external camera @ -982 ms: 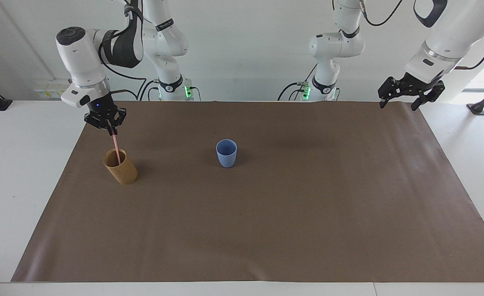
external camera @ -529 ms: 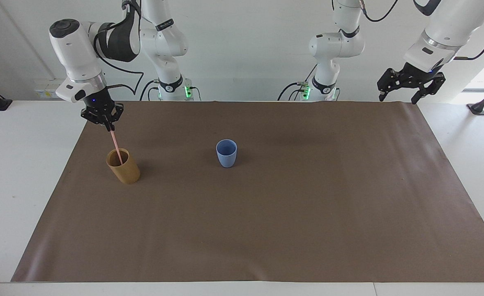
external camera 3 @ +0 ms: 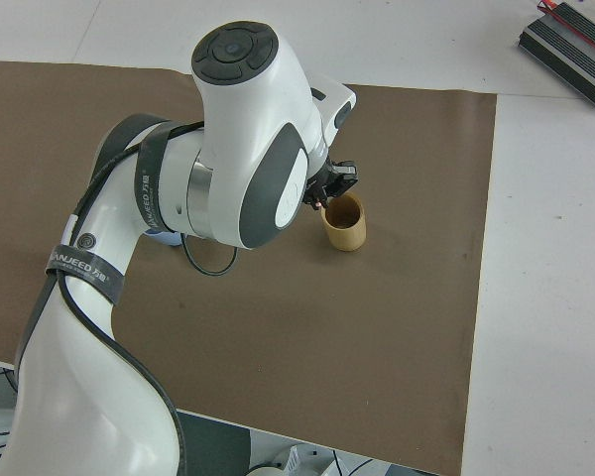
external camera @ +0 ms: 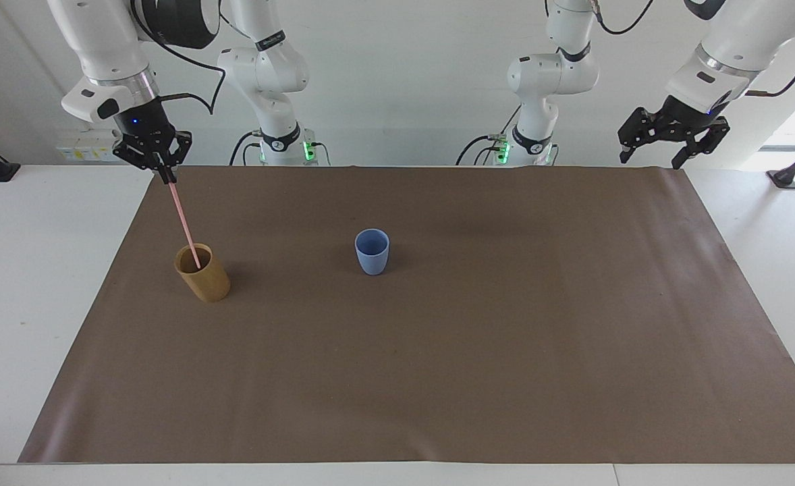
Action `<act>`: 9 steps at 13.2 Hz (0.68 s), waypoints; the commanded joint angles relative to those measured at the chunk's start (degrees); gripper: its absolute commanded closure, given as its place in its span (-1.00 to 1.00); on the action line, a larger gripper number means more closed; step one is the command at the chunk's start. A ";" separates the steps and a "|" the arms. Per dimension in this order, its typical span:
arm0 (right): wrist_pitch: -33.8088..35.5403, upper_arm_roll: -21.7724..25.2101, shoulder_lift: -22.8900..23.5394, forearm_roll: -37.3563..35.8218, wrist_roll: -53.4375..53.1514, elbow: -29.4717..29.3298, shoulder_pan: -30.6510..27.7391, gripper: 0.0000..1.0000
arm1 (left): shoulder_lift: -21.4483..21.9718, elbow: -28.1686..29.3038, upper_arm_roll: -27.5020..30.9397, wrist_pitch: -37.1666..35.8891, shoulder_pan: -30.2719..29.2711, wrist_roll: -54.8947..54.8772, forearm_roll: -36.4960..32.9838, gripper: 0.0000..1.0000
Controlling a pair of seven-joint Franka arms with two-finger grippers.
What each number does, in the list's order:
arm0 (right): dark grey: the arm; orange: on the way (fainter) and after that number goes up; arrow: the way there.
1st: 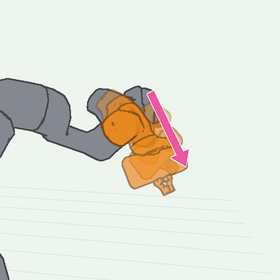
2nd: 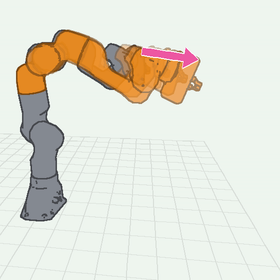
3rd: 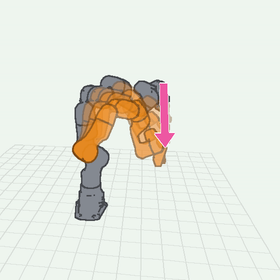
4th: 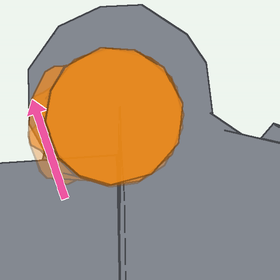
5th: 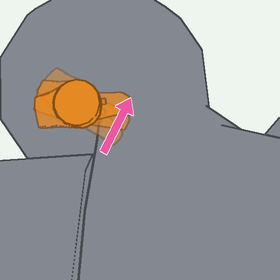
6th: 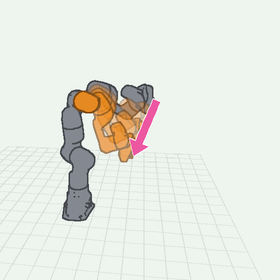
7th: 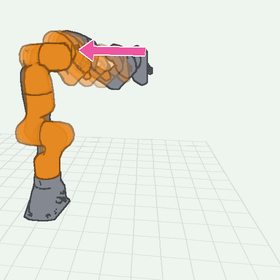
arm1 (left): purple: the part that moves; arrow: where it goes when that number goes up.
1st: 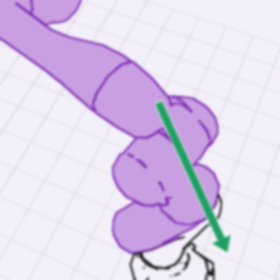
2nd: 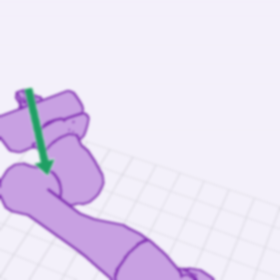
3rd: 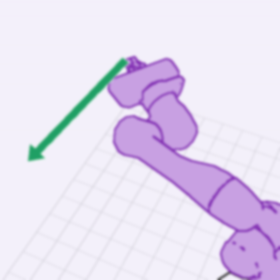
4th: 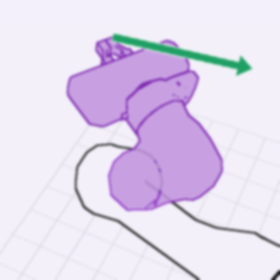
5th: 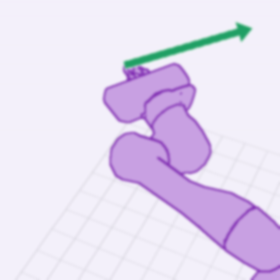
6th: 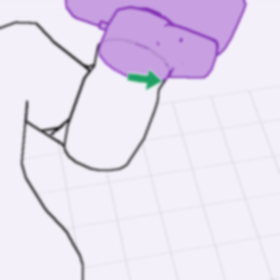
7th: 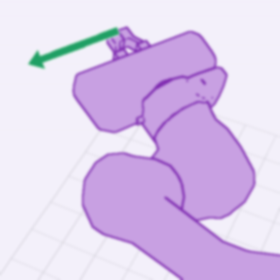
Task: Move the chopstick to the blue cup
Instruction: 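Pull the pink stick out of the tan tube with the right gripper, then carry the pink stick with the right gripper over the blue cup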
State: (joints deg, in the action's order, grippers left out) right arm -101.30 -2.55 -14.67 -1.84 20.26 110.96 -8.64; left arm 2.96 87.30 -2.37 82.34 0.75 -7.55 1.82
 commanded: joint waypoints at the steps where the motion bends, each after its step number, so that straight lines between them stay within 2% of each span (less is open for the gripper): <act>1: 5.04 -6.47 2.10 0.95 -12.39 -5.48 -0.33 1.00 | 0.73 -0.29 -0.18 -0.78 -0.58 -0.01 0.56 -1.00; 3: 6.03 -10.96 2.36 2.88 -23.28 -6.28 -0.33 1.00 | 0.82 -0.20 -0.09 -0.87 -0.58 -0.18 0.38 -1.00; 6: 4.97 -13.43 2.18 12.71 -40.78 -5.84 0.37 1.00 | 1.61 0.50 0.35 -1.13 -0.58 -0.18 0.38 -1.00; 9: 2.61 -13.79 3.67 14.32 -53.62 -5.75 7.82 1.00 | 1.61 0.33 1.32 -1.31 -0.58 -0.10 0.29 -1.00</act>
State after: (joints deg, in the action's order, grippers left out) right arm -97.21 -16.11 -13.02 11.00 -26.14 106.29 -4.44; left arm 3.60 87.30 -1.26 82.22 0.73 -7.55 1.82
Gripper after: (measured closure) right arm 0.916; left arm 0.000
